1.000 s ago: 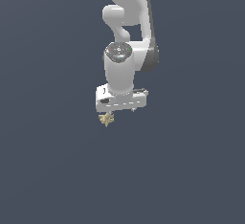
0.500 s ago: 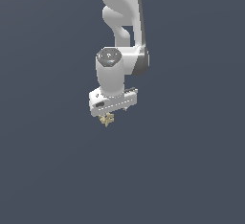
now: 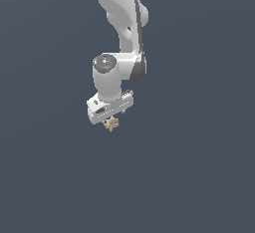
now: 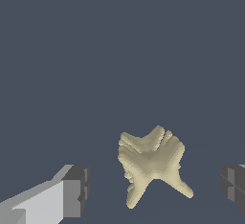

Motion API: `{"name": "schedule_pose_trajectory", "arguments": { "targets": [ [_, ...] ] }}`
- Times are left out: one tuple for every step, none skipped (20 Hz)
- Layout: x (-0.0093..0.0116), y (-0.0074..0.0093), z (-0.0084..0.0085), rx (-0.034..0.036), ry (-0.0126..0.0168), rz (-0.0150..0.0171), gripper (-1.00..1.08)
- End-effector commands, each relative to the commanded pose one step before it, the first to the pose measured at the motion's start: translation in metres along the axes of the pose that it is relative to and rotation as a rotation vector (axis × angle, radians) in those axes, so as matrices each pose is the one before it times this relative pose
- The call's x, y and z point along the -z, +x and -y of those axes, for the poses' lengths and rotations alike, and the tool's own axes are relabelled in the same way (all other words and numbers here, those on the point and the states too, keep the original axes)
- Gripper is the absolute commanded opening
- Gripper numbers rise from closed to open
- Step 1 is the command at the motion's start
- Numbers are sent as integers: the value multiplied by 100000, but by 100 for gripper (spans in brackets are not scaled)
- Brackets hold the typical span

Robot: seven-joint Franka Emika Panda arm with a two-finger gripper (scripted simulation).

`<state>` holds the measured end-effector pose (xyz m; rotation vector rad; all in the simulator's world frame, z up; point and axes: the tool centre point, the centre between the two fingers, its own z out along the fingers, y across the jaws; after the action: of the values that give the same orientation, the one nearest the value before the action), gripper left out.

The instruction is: Pick up the object and move it to a goal position.

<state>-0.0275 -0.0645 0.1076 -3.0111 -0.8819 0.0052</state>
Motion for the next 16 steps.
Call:
{"name": "schedule_pose_trajectory", "arguments": {
  "targets": [
    [-467, -619, -319, 5026, -166, -54, 100],
    [-160, -221, -96, 1674, -47, -11, 100],
    [-149, -207, -84, 1559, -42, -11, 100],
    [-137, -193, -73, 1445, -38, -10, 100],
    [-126, -179, -63, 1330, -35, -10, 100],
    [-114, -164, -54, 1213, -31, -10, 100],
    [-103, -148, -46, 1100, -27, -9, 100],
    [-92, -134, -39, 984, -24, -9, 100],
    [-81, -117, -32, 870, -21, -8, 100],
    [-70, -102, -27, 753, -18, -7, 100],
    [-59, -87, -22, 636, -15, -6, 100],
    [-48, -71, -17, 521, -12, -5, 100],
    [-37, -54, -12, 408, -10, -4, 100],
    [-27, -42, -11, 285, -7, -3, 100],
    [-16, -20, -2, 183, -4, -2, 100],
    [-5, -3, 2, 69, -2, -1, 100]
  ]
}}
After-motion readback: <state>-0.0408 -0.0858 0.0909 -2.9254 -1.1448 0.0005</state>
